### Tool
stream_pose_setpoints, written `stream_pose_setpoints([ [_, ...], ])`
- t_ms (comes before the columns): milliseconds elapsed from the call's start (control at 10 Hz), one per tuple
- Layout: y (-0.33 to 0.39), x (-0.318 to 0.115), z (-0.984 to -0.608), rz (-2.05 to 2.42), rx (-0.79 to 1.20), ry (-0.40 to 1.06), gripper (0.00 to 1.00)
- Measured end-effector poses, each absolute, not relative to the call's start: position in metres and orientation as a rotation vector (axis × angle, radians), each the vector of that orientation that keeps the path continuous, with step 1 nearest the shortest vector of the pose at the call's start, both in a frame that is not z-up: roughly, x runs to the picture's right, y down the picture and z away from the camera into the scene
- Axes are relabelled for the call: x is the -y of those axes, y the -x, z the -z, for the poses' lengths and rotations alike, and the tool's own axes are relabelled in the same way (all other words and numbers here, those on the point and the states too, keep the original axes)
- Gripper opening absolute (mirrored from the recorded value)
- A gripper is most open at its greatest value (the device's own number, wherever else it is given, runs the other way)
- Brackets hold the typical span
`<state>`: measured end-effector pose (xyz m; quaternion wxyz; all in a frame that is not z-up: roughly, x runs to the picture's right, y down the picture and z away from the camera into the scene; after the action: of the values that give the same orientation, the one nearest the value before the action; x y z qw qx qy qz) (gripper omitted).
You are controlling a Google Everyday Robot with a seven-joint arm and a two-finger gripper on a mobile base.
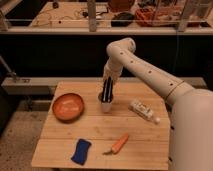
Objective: Place the eraser in the ceramic cup
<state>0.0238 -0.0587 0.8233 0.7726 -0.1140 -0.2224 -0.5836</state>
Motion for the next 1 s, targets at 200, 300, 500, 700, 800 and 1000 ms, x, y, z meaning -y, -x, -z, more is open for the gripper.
stream_pose_setpoints([
  [200, -0.0238, 0.0589, -0.8232, 1.272, 0.481, 0.244, 0.18],
  [300, -0.0239, 0.0588, -0.8234, 1.275, 0.481, 0.243, 0.18],
  [500, -0.0233, 0.0592, -0.8227, 1.281, 0.482, 0.239, 0.22],
  [700, -0.0232, 0.0597, -0.8224, 1.288, 0.481, 0.236, 0.22],
  [800, -0.0233, 0.0595, -0.8227, 1.292, 0.482, 0.235, 0.21],
  [1000, -0.0233, 0.0596, -0.8224, 1.297, 0.481, 0.232, 0.16],
])
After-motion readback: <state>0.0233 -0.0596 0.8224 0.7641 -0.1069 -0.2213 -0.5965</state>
